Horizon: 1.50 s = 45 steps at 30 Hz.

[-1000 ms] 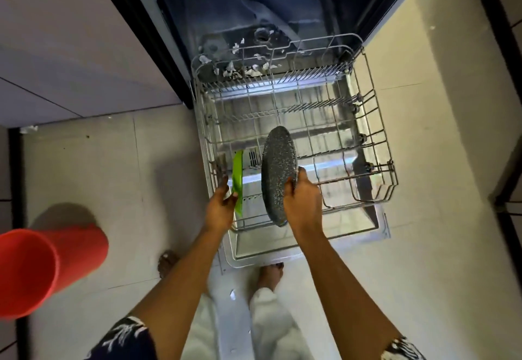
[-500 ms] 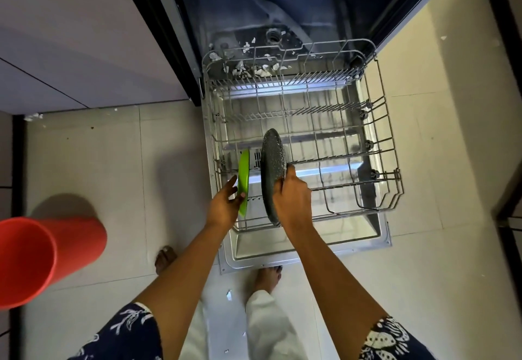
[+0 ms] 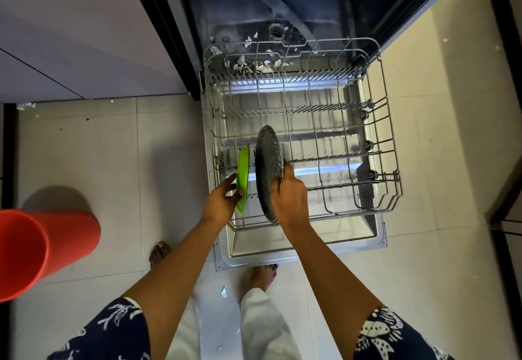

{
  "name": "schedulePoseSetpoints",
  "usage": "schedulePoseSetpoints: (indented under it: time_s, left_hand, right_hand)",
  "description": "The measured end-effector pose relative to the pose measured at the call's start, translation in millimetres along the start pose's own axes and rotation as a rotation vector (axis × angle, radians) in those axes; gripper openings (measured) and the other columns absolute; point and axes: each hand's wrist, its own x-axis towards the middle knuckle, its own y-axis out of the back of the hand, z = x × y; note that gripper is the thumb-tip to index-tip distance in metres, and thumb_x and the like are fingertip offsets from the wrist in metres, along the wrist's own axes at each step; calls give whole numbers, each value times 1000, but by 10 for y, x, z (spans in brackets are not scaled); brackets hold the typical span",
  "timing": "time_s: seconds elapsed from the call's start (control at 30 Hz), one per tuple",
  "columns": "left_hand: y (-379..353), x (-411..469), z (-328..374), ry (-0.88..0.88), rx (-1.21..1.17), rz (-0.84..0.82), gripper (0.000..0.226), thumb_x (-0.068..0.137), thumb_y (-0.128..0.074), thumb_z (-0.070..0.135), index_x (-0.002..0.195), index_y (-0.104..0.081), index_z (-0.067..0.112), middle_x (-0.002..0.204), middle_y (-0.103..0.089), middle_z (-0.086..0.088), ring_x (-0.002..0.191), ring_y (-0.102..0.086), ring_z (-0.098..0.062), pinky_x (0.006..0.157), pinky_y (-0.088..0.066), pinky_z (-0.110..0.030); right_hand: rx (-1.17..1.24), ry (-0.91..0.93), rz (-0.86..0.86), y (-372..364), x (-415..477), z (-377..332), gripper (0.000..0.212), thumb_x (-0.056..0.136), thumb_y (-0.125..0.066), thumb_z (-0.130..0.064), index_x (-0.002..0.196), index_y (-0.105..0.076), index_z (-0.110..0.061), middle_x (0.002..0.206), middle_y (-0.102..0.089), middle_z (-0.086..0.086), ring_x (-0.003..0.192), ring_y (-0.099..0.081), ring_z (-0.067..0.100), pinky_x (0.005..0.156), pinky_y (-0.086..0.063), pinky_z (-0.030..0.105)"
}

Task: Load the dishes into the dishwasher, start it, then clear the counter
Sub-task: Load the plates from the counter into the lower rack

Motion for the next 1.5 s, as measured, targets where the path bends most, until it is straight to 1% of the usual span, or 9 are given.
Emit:
schedulePoseSetpoints:
  time_s: [0.1, 0.33, 0.57, 0.7, 0.93, 1.07, 1.17, 1.4, 1.5]
  left_hand:
    - [-15, -10, 13, 20, -55, -18, 50, 91, -59, 10, 139, -44, 18, 111, -53, -3, 100, -53, -21, 87, -46, -40]
    - [8, 47, 33, 125, -203, -48, 51, 92, -54, 2, 140, -41, 11, 124, -51, -12, 103, -53, -22, 89, -43, -38]
    - [69, 100, -9, 138, -151, -68, 39, 92, -54, 3, 129, -52, 16, 124, -59, -13, 108, -59, -27, 86, -50, -43]
    - [71, 65, -17, 84, -88, -69, 44, 91, -58, 7, 133, -50, 16, 114, -60, -5, 88, -60, -13, 64, -53, -20]
    - [93, 111, -75, 51, -94, -97, 45, 88, -63, 10, 131, -50, 17, 116, -60, -5, 87, -61, -9, 67, -51, -26]
    - [131, 114, -61, 9, -123, -56, 42, 89, -62, 9, 128, -53, 20, 111, -62, -2, 99, -60, -24, 70, -50, -29]
    - [151, 87, -8, -32, -149, -47, 43, 89, -61, 5, 129, -53, 18, 115, -63, -7, 99, -60, -24, 84, -50, -37]
    - [202, 86, 19, -104, -163, -41, 41, 89, -58, -2, 118, -57, 27, 118, -63, -8, 112, -59, -28, 96, -49, -48]
    - [184, 81, -25, -110, -137, -38, 42, 89, -56, -4, 121, -56, 23, 121, -62, -9, 105, -61, -23, 92, -52, -41]
  right_hand:
    - [-3, -33, -3, -107, 8, 4, 45, 99, -38, -15, 142, -29, -6, 88, -64, 18, 69, -59, 25, 65, -52, 33]
    - [-93, -20, -115, -291, 174, -269, 46, 97, -45, -17, 138, -28, -5, 91, -64, 13, 82, -65, 26, 69, -52, 32]
    - [4, -4, -149, -479, 425, -320, 55, 98, -28, -48, 137, -28, -10, 94, -65, 18, 86, -66, 33, 74, -56, 41]
    - [25, -50, -262, -690, -38, -3, 62, 99, -23, -48, 150, -3, -19, 120, -60, 20, 97, -63, 35, 83, -53, 44]
    - [26, -93, -427, -855, -294, 456, 62, 100, -27, -44, 151, -3, -19, 139, -49, 12, 117, -54, 32, 92, -44, 38]
    - [-289, -17, -351, -784, -275, 485, 64, 95, -39, -45, 147, -21, -14, 136, -49, 11, 127, -42, 26, 98, -39, 42]
    - [-178, 43, -293, -707, -246, 405, 76, 91, -47, -48, 149, -13, -13, 144, -42, 10, 132, -37, 26, 101, -40, 42]
    - [7, 110, -240, -572, 45, 99, 84, 90, -45, -57, 150, -5, -14, 150, -33, 12, 132, -40, 30, 102, -41, 42]
    - [-133, 72, -299, -555, 124, -38, 79, 94, -44, -47, 150, -3, -10, 134, -51, 16, 113, -57, 33, 88, -50, 42]
